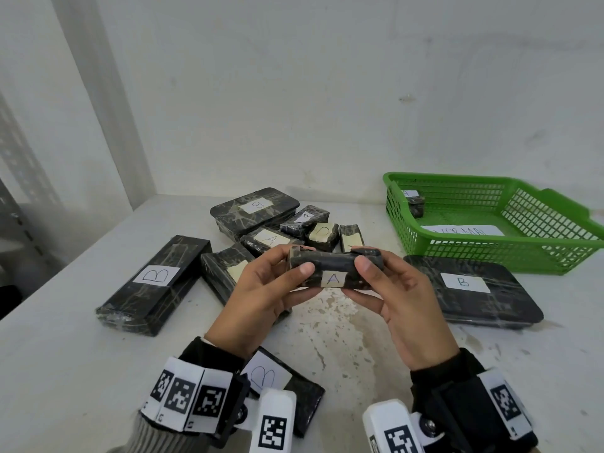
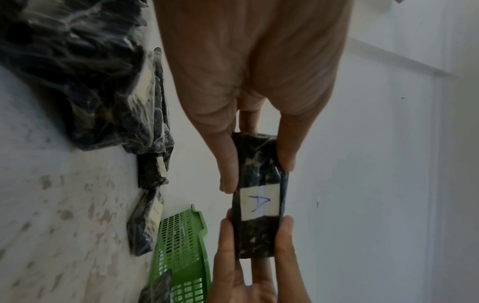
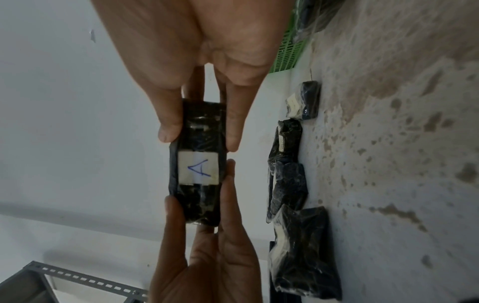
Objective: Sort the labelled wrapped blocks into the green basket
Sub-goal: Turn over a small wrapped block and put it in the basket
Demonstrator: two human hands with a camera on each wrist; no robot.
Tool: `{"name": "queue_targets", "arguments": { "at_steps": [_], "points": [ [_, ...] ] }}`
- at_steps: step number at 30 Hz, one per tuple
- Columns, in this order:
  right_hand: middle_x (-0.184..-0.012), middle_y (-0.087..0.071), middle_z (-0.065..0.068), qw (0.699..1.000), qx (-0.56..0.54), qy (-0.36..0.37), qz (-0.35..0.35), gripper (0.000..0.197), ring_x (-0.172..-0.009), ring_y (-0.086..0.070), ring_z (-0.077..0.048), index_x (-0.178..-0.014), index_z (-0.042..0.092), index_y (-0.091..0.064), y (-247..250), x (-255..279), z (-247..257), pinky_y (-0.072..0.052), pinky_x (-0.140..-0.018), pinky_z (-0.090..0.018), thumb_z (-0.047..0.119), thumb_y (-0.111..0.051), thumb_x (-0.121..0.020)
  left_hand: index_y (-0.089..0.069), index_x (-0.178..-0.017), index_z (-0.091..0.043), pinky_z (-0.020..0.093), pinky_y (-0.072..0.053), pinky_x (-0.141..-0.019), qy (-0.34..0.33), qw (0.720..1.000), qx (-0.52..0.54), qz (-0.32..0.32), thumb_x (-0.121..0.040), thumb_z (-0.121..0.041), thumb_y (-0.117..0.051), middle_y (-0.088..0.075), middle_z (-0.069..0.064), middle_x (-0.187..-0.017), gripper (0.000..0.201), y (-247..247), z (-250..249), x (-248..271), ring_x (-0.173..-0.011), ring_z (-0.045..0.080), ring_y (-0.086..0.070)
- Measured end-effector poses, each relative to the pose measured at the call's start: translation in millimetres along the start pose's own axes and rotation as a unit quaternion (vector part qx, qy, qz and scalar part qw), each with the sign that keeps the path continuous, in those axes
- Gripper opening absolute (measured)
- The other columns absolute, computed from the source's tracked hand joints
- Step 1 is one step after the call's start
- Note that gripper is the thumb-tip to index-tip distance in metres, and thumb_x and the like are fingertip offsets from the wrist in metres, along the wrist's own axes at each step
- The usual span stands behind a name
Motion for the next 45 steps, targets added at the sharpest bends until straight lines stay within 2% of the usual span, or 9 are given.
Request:
{"name": "queue_targets", "arguments": {
  "at_steps": [5, 12, 17, 21, 25, 30, 36, 40, 45],
  "points": [
    [-0.118, -0.069, -0.012, 0.998, -0.006, -0.043, 0.043, 0.056, -0.113, -0.066, -0.023, -0.118, 0.011, -0.068, -6.6, 0.1, -8.9, -0.058, -0.083, -0.034, 0.044, -0.078, -0.074, -0.058, -0.119, 0.006, 0.033, -0.058, -0.083, 0.011, 1.0, 0.004, -0.024, -0.082, -0.018, -0.063, -0.063, 0.025, -0.122, 0.044, 4.8, -1.9, -0.5, -0.111, 0.03, -0.064],
    [-0.11, -0.073, -0.005, 0.999, 0.007, -0.011, 0.047, 0.04, -0.108, -0.068, -0.021, -0.114, 0.017, -0.07, -7.4, 2.8, -2.0, -0.055, -0.092, -0.033, 0.011, -0.07, -0.075, -0.054, -0.125, -0.003, 0.04, -0.059, -0.086, 0.013, 0.998, 0.012, -0.062, -0.085, -0.018, -0.068, -0.066, 0.026, -0.113, 0.045, 11.9, -2.0, -0.9, -0.098, 0.028, -0.069],
    [-0.121, -0.068, -0.005, 0.997, 0.012, -0.044, 0.056, 0.048, -0.115, -0.064, -0.022, -0.125, 0.025, -0.065, -7.5, 2.0, -8.4, -0.053, -0.098, -0.034, -0.003, -0.063, -0.086, -0.059, -0.11, -0.008, 0.028, -0.059, -0.076, -0.038, 0.996, 0.007, -0.079, -0.073, 0.0, -0.074, -0.066, 0.012, -0.104, 0.04, 20.9, -9.4, -1.1, -0.089, 0.021, -0.071],
    [-0.118, -0.069, -0.014, 0.991, -0.069, -0.112, 0.025, 0.055, -0.105, -0.07, -0.025, -0.128, 0.012, -0.059, -6.3, 0.0, -17.9, -0.059, -0.08, -0.028, 0.031, -0.066, -0.077, -0.059, -0.108, -0.01, 0.03, -0.058, -0.085, -0.053, 0.997, -0.005, -0.051, -0.07, 0.002, -0.067, -0.065, 0.008, -0.111, 0.04, 19.5, -10.2, -1.1, -0.097, 0.024, -0.066],
    [-0.107, -0.073, -0.014, 0.997, -0.039, -0.072, -0.007, 0.036, -0.096, -0.072, -0.024, -0.111, 0.007, -0.068, 1.1, -1.8, -14.5, -0.06, -0.07, -0.027, 0.021, -0.066, -0.078, -0.056, -0.115, -0.009, 0.036, -0.058, -0.086, -0.04, 0.999, 0.006, 0.003, -0.072, -0.003, -0.07, -0.067, 0.008, -0.116, 0.046, 7.3, -9.5, -0.9, -0.102, 0.026, -0.066],
    [-0.104, -0.074, -0.009, 0.998, -0.011, -0.051, 0.021, 0.038, -0.095, -0.071, -0.021, -0.115, 0.013, -0.068, -1.6, -1.7, -8.7, -0.059, -0.073, -0.03, 0.017, -0.065, -0.078, -0.057, -0.123, -0.007, 0.033, -0.059, -0.08, 0.003, 1.0, -0.016, -0.01, -0.09, -0.021, -0.064, -0.072, 0.011, -0.106, 0.037, 5.1, -2.8, -1.0, -0.102, 0.025, -0.069],
    [-0.111, -0.072, -0.004, 0.999, -0.007, -0.035, 0.013, 0.043, -0.103, -0.069, -0.017, -0.114, 0.017, -0.07, -2.6, -0.7, -7.3, -0.058, -0.073, -0.029, 0.039, -0.064, -0.077, -0.061, -0.115, -0.004, 0.04, -0.06, -0.084, -0.025, 0.995, -0.094, -0.038, -0.084, -0.02, -0.06, -0.072, 0.016, -0.107, 0.034, 7.0, -5.6, 0.8, -0.1, 0.027, -0.07],
    [-0.088, -0.074, -0.003, 1.0, 0.017, 0.0, -0.024, 0.026, -0.084, -0.072, -0.016, -0.098, 0.012, -0.072, 5.0, -1.9, -4.6, -0.06, -0.065, -0.03, 0.028, -0.064, -0.079, -0.059, -0.114, -0.005, 0.039, -0.06, -0.082, -0.001, 0.999, -0.05, 0.003, -0.088, -0.015, -0.067, -0.071, 0.016, -0.105, 0.029, 0.4, -2.8, 1.7, -0.099, 0.03, -0.069],
    [-0.083, -0.073, -0.003, 0.999, 0.021, -0.006, -0.023, 0.018, -0.08, -0.071, -0.015, -0.092, 0.013, -0.071, 5.3, -2.1, -6.2, -0.06, -0.063, -0.03, 0.024, -0.063, -0.08, -0.065, -0.108, -0.007, 0.036, -0.061, -0.076, -0.004, 0.998, -0.061, 0.01, -0.089, -0.008, -0.062, -0.072, 0.015, -0.102, 0.019, -2.1, -4.6, 1.7, -0.1, 0.031, -0.07]
  ]
}}
Point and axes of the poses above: each hand's wrist, its own x-axis away from the middle knuckle, its own y-axis out of the back of the hand, z = x × y, the point moved 8 cm from there along -x, towards the middle knuckle
